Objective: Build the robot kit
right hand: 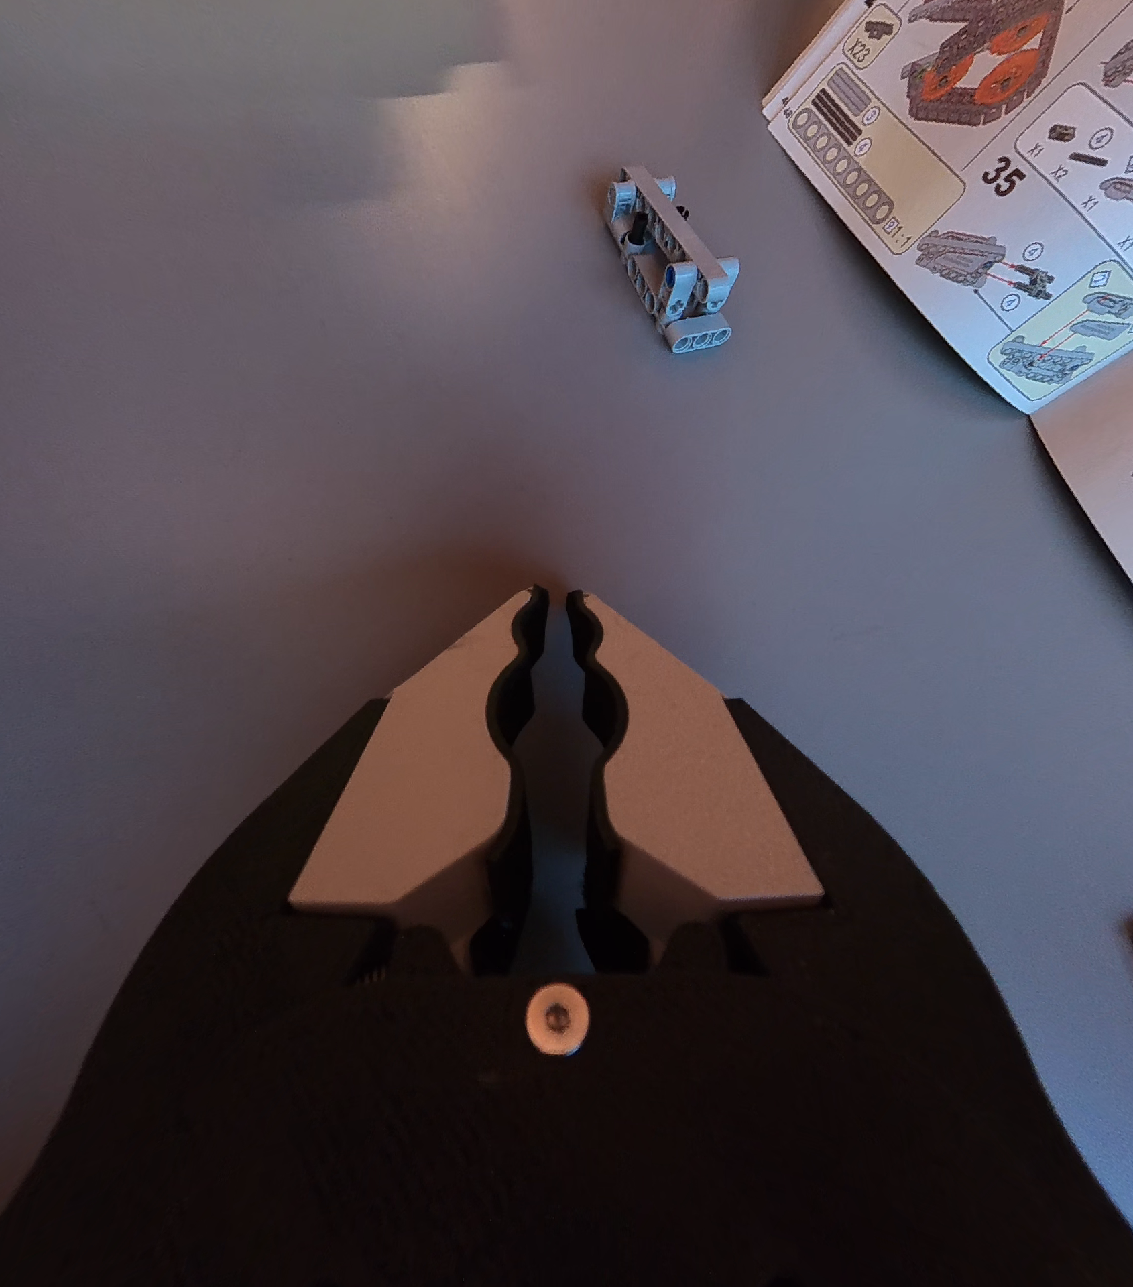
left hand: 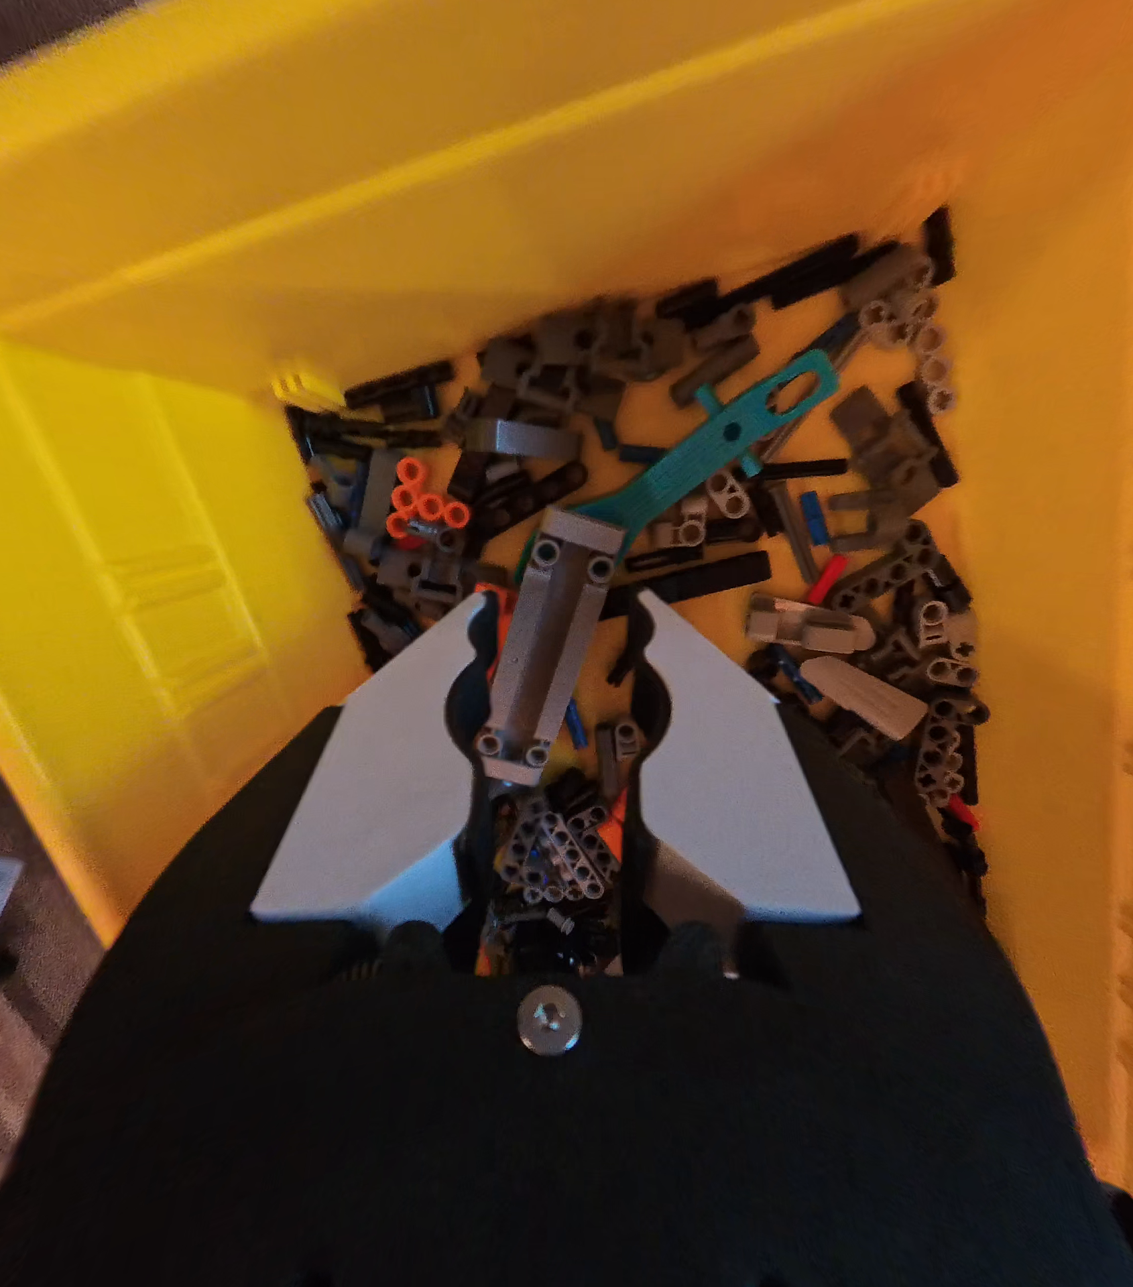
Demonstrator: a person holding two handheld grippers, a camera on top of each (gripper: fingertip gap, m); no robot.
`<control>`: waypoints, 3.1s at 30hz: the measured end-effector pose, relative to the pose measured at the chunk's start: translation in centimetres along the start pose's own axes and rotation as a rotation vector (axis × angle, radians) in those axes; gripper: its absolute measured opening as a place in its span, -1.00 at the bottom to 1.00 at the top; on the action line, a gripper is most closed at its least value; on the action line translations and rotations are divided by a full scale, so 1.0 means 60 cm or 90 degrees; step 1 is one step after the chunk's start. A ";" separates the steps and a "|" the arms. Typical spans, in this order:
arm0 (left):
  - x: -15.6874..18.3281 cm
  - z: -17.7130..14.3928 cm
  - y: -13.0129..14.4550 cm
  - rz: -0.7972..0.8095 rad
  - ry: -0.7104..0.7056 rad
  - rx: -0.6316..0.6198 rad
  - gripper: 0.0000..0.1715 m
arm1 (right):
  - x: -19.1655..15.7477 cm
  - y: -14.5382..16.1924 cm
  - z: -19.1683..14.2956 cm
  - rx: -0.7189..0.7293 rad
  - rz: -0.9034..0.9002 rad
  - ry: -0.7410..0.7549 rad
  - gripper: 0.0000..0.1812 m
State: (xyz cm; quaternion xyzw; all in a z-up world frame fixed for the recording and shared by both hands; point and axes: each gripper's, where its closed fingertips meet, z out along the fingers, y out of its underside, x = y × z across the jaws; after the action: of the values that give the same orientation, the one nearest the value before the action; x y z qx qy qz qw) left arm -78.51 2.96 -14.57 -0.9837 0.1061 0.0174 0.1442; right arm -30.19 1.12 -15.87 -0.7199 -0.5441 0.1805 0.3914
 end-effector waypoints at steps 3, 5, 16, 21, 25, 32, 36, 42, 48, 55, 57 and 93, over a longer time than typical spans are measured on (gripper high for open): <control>0.048 -0.026 -0.035 0.097 0.074 0.097 -0.69 | 0.000 0.000 0.000 0.000 0.002 -0.001 -0.92; 0.115 -0.043 -0.036 0.282 0.166 0.132 -1.00 | 0.000 0.000 0.000 0.000 0.003 -0.002 -0.92; 0.116 0.021 -0.042 0.616 0.087 0.020 -0.91 | 0.001 -0.001 0.000 0.001 -0.007 0.007 -0.91; 0.110 0.025 -0.045 0.638 0.088 -0.003 -0.83 | 0.001 0.000 0.000 0.001 -0.003 0.004 -0.92; 0.112 0.026 -0.047 0.653 0.101 -0.009 -0.84 | 0.001 0.000 0.000 0.000 -0.001 0.002 -0.92; 0.111 0.028 -0.048 0.617 0.175 -0.038 -0.80 | 0.001 -0.001 0.000 0.000 -0.001 0.002 -0.91; 0.114 0.029 -0.052 0.629 0.177 -0.038 -0.80 | 0.001 0.000 0.000 0.000 0.001 0.001 -0.91; 0.125 0.030 -0.058 0.635 0.186 -0.032 -0.85 | 0.001 0.000 0.000 0.000 0.001 0.001 -0.91; 0.113 0.032 -0.054 0.587 0.177 -0.049 -0.96 | 0.001 0.000 0.000 0.000 0.000 0.001 -0.91; 0.096 0.029 -0.040 0.494 0.185 -0.071 -0.96 | 0.000 0.000 0.000 0.001 -0.002 0.001 -0.91; 0.096 0.028 -0.039 0.488 0.184 -0.062 -0.97 | 0.000 0.000 0.000 0.000 -0.001 0.000 -0.91; 0.066 -0.096 -0.041 0.459 0.039 0.081 -0.98 | 0.000 -0.001 0.000 0.001 -0.005 0.004 -0.91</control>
State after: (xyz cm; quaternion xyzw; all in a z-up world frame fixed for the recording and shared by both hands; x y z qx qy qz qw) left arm -74.08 2.83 -8.64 -0.8721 0.4513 0.0311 0.1865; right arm -30.22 1.14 -15.84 -0.7178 -0.5458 0.1769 0.3944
